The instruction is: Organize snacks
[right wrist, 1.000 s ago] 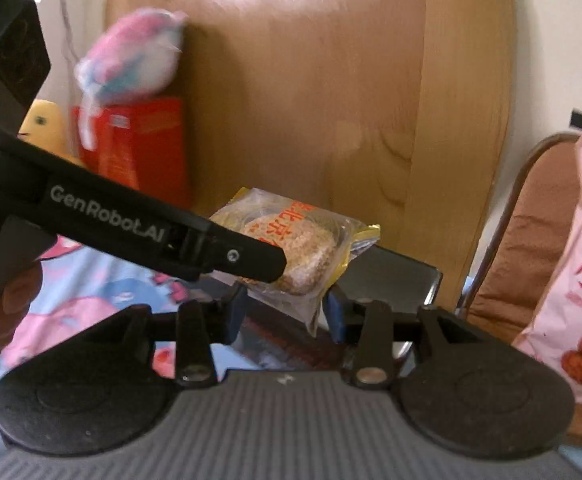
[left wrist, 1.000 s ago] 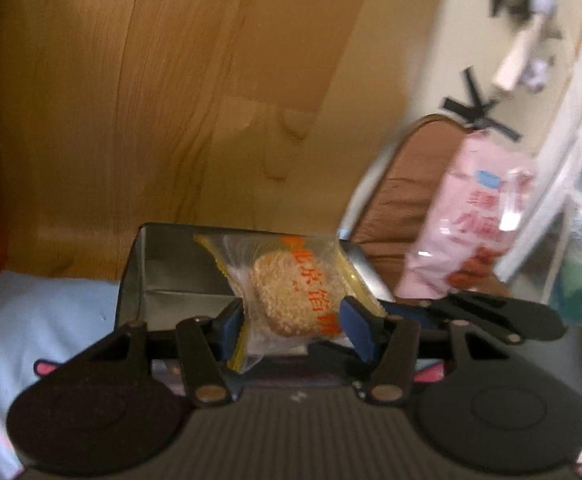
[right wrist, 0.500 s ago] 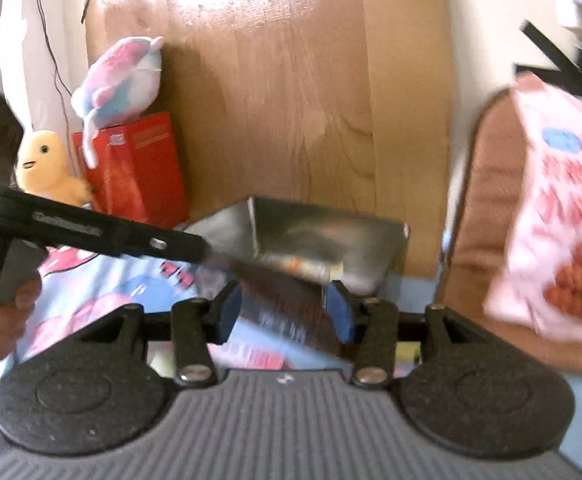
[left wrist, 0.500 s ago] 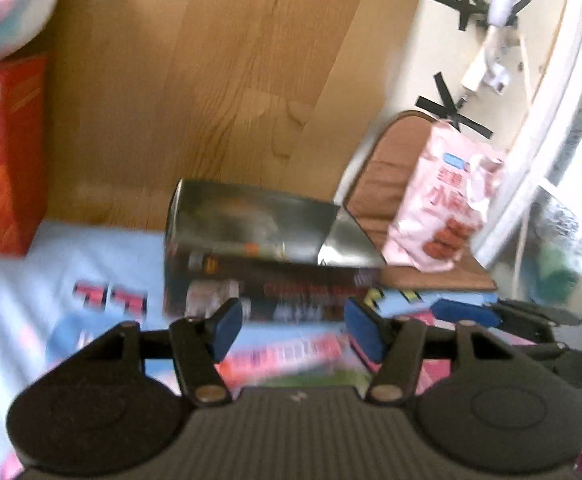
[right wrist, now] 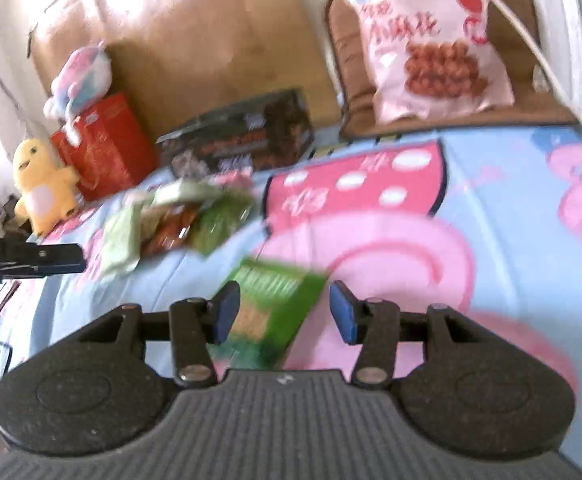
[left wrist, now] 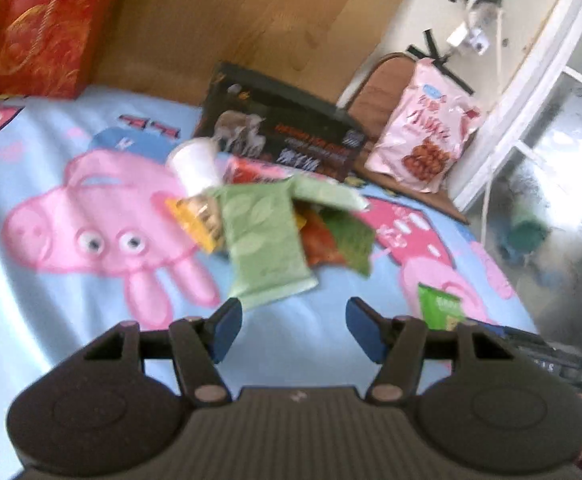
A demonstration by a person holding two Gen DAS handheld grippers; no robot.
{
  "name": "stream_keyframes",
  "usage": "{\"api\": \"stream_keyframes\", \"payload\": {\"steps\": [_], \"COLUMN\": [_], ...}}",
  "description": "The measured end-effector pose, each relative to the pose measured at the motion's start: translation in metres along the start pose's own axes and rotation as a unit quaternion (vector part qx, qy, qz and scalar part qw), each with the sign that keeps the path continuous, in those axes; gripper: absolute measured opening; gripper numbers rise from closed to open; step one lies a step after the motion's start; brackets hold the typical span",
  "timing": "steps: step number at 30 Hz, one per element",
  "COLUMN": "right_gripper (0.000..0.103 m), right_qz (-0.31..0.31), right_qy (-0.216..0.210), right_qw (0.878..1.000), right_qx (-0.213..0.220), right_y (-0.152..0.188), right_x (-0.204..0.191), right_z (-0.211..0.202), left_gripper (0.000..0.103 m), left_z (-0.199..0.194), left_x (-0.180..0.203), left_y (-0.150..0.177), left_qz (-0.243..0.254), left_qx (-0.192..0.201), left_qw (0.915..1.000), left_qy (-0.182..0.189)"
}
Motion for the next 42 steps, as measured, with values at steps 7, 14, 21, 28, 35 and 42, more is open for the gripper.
{"api": "stream_keyframes", "payload": {"steps": [7, 14, 21, 28, 35, 42], "right_gripper": [0.055, 0.056, 0.056, 0.055, 0.02, 0.029], "right_qz": [-0.1, -0.17, -0.259, -0.42, -0.239, 0.084], "right_qy": [-0.092, -0.093, 0.05, 0.072, -0.001, -0.148], "right_qw": [0.991, 0.98, 0.963, 0.904, 0.971, 0.983], "right_qx": [-0.008, 0.039, 0.052, 0.027, 0.006, -0.069], "right_y": [-0.012, -0.031, -0.066, -0.071, -0.105, -0.072], "right_x": [-0.089, -0.123, -0.093, -0.097, -0.076, -0.022], "right_z": [0.049, 0.064, 0.092, 0.139, 0.119, 0.08], "left_gripper": [0.059, 0.059, 0.059, 0.062, 0.066, 0.074], "left_z": [-0.026, -0.031, -0.004, -0.009, -0.013, -0.014], "left_x": [-0.019, -0.046, -0.049, -0.05, -0.047, -0.048], "left_y": [0.004, -0.011, -0.015, -0.012, -0.009, -0.009], "left_qz": [-0.007, -0.01, -0.002, 0.004, 0.014, 0.012], "left_qx": [0.053, 0.099, 0.106, 0.125, 0.136, 0.139], "left_qw": [0.9979, 0.9905, 0.9913, 0.9907, 0.9887, 0.9881], "left_qy": [-0.037, -0.095, -0.077, -0.055, -0.061, -0.066]}}
Point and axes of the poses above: each gripper's, at about its wrist camera, not at the fingertips, and z roughly the way its jaws point, x to its right, y to its underside, the point moved 1 cm from there along z, roughly the way its jaws point, and after that the axes turned 11 degrees about -z, right-handed, at the moved point
